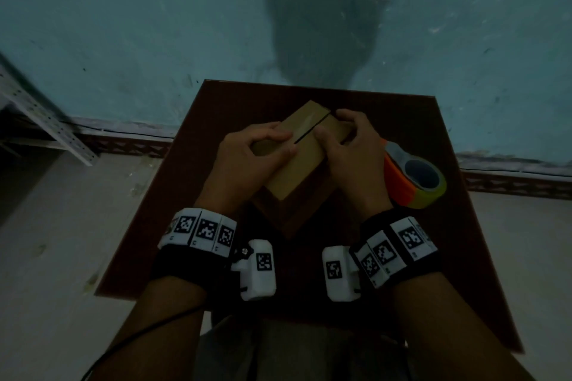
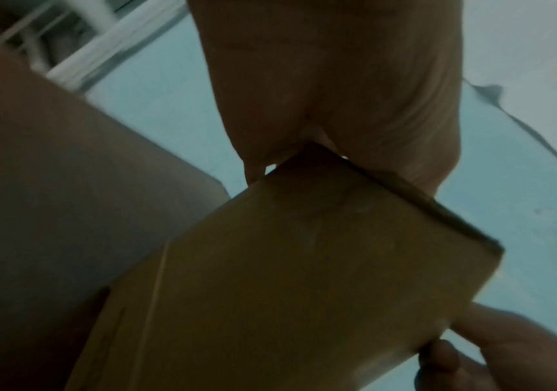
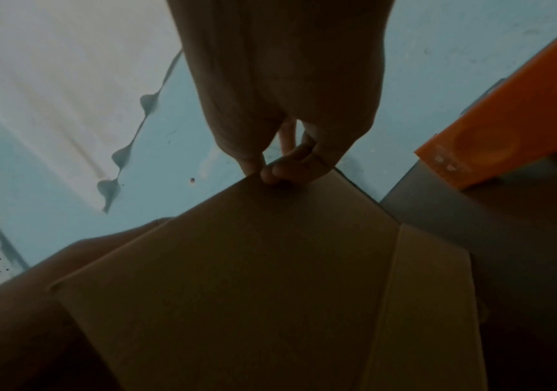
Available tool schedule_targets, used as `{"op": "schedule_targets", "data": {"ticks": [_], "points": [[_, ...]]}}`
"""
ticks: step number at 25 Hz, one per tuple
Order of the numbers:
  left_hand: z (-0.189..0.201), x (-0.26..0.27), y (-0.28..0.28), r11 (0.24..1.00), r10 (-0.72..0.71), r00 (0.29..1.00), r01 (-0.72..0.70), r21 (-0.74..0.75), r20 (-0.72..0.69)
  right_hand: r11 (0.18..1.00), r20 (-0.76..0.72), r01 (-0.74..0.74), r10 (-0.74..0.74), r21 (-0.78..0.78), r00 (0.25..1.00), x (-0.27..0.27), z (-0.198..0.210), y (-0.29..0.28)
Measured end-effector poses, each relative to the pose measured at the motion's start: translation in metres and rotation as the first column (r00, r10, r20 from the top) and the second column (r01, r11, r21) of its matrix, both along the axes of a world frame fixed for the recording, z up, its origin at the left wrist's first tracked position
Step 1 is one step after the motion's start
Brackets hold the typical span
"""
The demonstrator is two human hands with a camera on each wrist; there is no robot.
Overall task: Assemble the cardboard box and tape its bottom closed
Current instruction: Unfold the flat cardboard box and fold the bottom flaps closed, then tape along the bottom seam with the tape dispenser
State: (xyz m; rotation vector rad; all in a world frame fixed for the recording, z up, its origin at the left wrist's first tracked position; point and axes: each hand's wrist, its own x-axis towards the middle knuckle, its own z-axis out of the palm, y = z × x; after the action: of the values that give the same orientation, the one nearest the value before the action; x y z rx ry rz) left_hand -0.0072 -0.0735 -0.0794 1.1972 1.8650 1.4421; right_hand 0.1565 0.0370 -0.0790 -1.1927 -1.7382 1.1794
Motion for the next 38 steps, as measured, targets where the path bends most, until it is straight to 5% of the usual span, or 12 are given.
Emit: {"op": "schedule_targets", "data": {"ticks": [6,10,12,14,16,27,32,35,38], "points": [[0.007,0.003,-0.001,0.999,0.03,0.986,-0.036,-0.033,-0.163,0.999,-0.028,-0.039,0.039,-0.01,0.999,0.003,-0.003,0.003],[0.01,-0.003,-0.007,0.982,-0.121,0.986,0.103,-0.156,-0.112,0.995,-0.023,-0.101,0.101,-0.013,0.995,0.007,-0.004,0.005],[0.007,-0.008,-0.009,0.977,-0.141,0.961,0.096,-0.193,-0.236,0.994,0.066,-0.108,0.105,0.03,0.992,0.008,-0.003,0.008],[0.0,-0.012,-0.008,0.984,-0.056,0.887,-0.03,-0.177,-0.458,0.99,0.232,-0.127,0.111,0.053,0.966,0.008,-0.006,0.008],[-0.009,-0.014,-0.006,0.972,0.011,0.844,-0.136,-0.193,-0.536,0.982,0.341,-0.185,0.164,0.029,0.925,0.007,-0.014,0.005],[-0.031,-0.013,0.004,0.981,0.005,0.896,-0.09,-0.17,-0.444,0.98,0.482,-0.191,0.137,0.063,0.866,0.01,-0.005,0.007],[-0.031,-0.009,0.008,0.972,0.114,0.94,-0.173,-0.16,-0.322,0.999,0.304,-0.004,-0.012,0.052,0.953,0.022,-0.008,0.016],[-0.03,-0.008,0.005,0.972,0.14,0.955,-0.183,-0.146,-0.262,0.95,0.525,0.231,-0.31,0.212,0.793,0.044,-0.022,0.035],[-0.029,-0.011,0.004,0.986,0.06,0.98,-0.089,-0.145,-0.191,0.946,0.778,0.257,-0.311,0.198,0.546,0.071,-0.043,0.051]]}}
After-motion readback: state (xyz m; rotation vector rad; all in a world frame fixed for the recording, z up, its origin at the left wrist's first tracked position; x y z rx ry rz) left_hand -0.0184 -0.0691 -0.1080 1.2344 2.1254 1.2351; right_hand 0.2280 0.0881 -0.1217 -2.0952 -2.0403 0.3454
